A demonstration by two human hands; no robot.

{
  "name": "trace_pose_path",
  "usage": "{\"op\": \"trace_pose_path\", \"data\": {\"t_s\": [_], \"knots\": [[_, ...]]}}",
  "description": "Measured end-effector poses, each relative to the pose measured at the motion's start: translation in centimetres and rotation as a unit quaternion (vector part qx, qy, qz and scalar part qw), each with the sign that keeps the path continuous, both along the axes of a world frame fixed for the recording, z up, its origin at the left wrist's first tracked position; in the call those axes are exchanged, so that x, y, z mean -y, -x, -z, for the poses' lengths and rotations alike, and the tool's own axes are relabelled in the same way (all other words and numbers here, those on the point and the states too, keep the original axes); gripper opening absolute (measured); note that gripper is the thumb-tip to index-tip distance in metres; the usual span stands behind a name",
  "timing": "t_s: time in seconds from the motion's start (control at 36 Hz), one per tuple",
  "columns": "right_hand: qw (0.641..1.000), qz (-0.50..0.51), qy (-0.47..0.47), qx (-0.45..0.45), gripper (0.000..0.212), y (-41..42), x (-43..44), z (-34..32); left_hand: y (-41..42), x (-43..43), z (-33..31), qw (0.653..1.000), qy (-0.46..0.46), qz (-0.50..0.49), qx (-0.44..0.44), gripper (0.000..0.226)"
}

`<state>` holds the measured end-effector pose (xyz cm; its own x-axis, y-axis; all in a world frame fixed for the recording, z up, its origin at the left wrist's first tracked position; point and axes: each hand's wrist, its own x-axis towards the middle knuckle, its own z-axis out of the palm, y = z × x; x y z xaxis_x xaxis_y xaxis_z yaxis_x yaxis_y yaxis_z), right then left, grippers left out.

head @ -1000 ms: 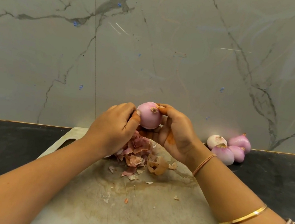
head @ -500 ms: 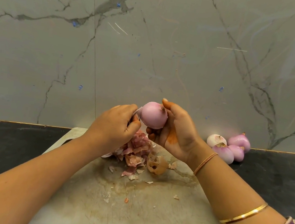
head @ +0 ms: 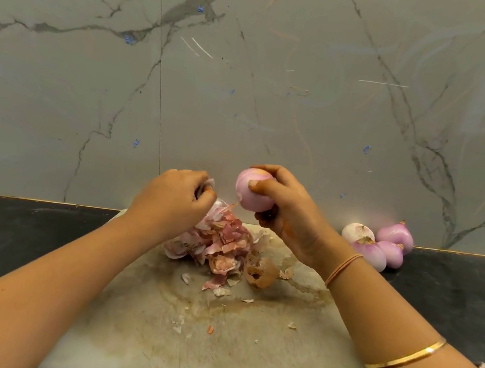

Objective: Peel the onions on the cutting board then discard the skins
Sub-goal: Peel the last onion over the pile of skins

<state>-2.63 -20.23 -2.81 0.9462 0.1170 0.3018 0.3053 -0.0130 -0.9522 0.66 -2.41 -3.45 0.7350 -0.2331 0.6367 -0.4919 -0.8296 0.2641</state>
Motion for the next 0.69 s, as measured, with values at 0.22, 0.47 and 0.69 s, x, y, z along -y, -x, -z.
{"op": "trace_pose_path", "data": {"t_s": [0.22,0.47,0.69], "knots": [[0.984,0.04,0.162,0.059,0.05,0.2,-0.1,0.3,0.4,0.3,-0.2,0.998,-0.045,0.021,-0.04,0.049],[0.975,0.021,0.192,0.112,0.05,0.4,0.0,0.3,1.2,0.3,-0.8,0.985,0.079,0.147,-0.04,0.053],[0.974,-0.007,0.196,0.113,0.055,0.5,0.2,0.2,1.4,0.1,-1.0,0.973,0.13,0.167,-0.092,0.034]]}}
